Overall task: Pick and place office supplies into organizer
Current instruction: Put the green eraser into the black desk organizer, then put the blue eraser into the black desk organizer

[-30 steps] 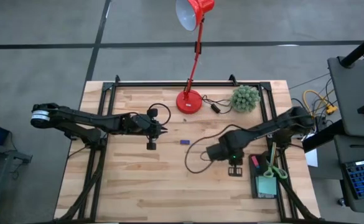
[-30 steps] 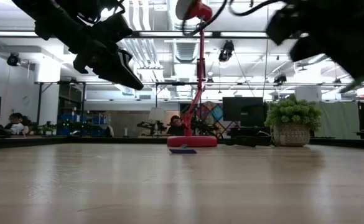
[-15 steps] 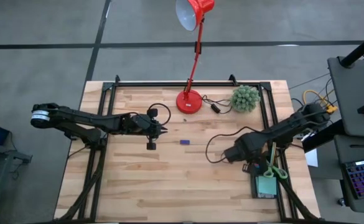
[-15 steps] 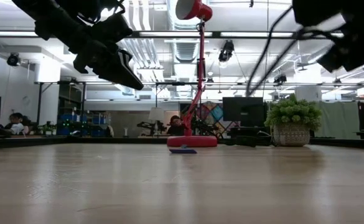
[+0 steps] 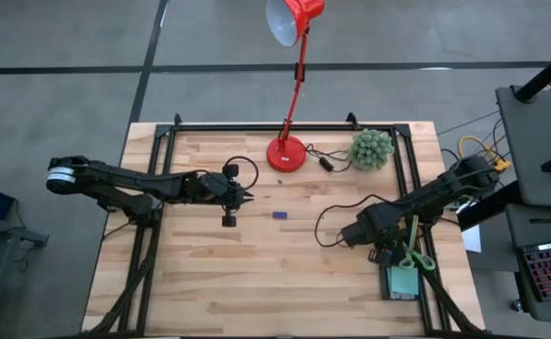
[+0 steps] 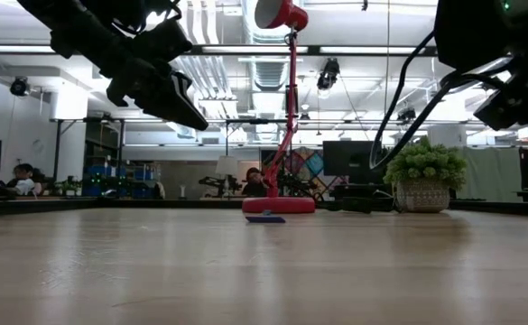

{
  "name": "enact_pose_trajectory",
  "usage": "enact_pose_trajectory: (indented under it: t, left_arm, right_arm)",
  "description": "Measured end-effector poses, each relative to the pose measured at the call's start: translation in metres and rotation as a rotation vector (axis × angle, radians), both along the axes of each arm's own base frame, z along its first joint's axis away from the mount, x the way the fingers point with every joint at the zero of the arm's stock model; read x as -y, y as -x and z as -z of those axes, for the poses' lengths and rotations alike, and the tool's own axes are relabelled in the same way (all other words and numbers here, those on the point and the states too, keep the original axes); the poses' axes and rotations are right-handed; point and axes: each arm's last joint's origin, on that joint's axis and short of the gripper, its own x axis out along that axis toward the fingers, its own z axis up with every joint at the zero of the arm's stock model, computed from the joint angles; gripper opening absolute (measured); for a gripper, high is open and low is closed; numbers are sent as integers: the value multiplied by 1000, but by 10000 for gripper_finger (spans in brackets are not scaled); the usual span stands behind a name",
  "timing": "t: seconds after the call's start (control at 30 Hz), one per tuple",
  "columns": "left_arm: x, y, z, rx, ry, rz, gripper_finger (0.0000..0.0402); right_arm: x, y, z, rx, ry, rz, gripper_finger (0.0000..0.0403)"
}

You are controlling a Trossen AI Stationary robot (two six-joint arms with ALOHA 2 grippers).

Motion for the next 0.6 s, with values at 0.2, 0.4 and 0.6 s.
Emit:
enact_pose_trajectory:
  t: [0.2,0.4,0.6]
  left_arm:
    - [0,0,0,0,0,0,22]
    - [0,0,0,0,0,0,22]
    - [0,0,0,0,0,0,22]
  right_arm:
    - [0,0,0,-1,-3,1,51]
    - [0,0,0,-8,12,30,106]
    - [0,1,-1,-32,21,83,166]
